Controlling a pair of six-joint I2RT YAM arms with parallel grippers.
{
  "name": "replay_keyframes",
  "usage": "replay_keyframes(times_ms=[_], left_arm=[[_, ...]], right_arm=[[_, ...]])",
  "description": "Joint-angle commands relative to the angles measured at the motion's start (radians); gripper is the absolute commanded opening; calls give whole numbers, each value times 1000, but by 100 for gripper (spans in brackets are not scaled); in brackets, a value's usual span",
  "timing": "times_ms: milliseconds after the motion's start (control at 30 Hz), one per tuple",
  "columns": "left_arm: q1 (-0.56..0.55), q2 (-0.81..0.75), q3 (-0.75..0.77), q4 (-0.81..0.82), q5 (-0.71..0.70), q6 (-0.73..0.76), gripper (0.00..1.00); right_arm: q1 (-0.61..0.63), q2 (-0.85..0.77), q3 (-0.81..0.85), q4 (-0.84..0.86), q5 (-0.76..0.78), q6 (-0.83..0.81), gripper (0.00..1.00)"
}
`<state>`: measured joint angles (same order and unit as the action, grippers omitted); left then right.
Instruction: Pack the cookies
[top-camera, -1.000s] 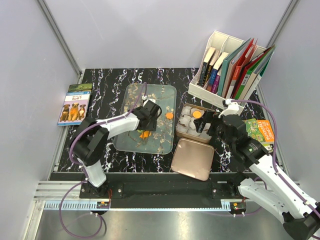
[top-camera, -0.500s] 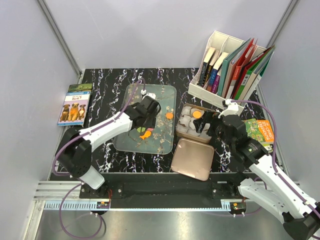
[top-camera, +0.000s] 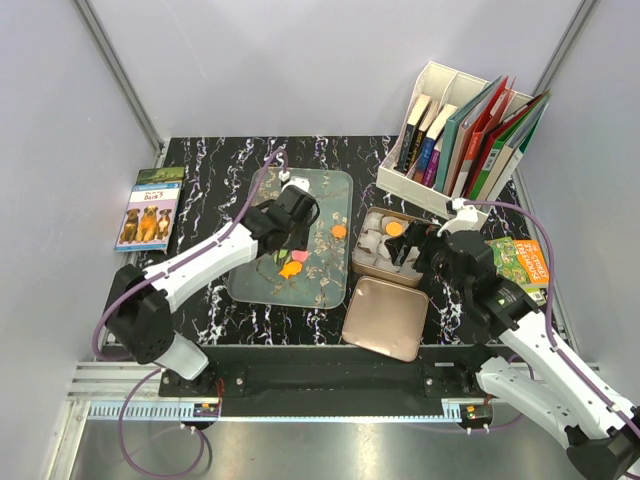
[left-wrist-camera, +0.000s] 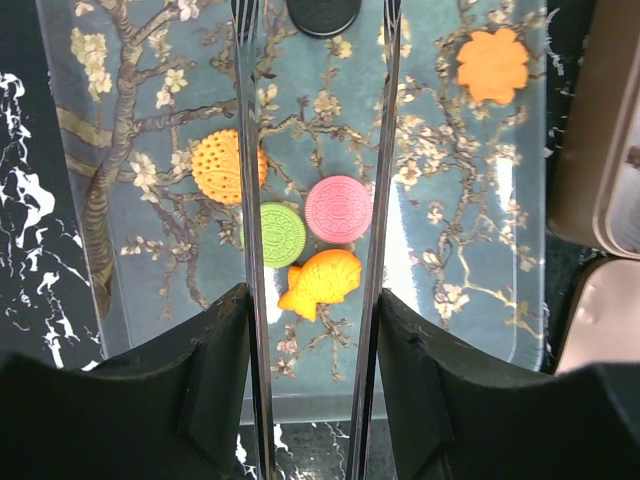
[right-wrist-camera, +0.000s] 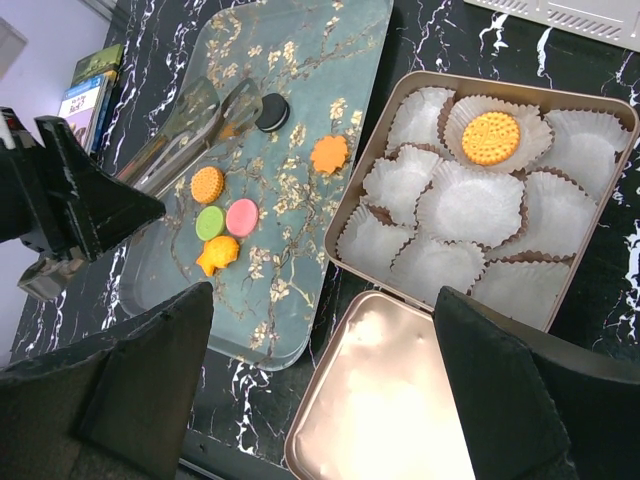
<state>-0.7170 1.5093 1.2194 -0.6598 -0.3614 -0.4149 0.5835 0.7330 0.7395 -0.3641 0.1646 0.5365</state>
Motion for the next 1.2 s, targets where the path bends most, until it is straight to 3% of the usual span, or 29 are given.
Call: replay_keyframes(times_ms=[0, 833, 933, 1067, 1167], left_arm=[[-1, 34, 20, 40, -70, 13, 53], [40, 180, 46, 126, -4, 22, 53], [45, 186, 42, 132, -1, 22, 49], [45, 161, 34, 131, 1, 25, 32], [44, 114, 26, 121, 4, 30, 27]], right_arm=[[3, -17, 0, 33, 0, 0, 100], [3, 22, 15, 30, 18, -24, 100], [3, 26, 17, 30, 19, -26, 100], [4, 29, 17, 31, 19, -24, 100], [4, 29, 15, 31, 18, -21, 100]])
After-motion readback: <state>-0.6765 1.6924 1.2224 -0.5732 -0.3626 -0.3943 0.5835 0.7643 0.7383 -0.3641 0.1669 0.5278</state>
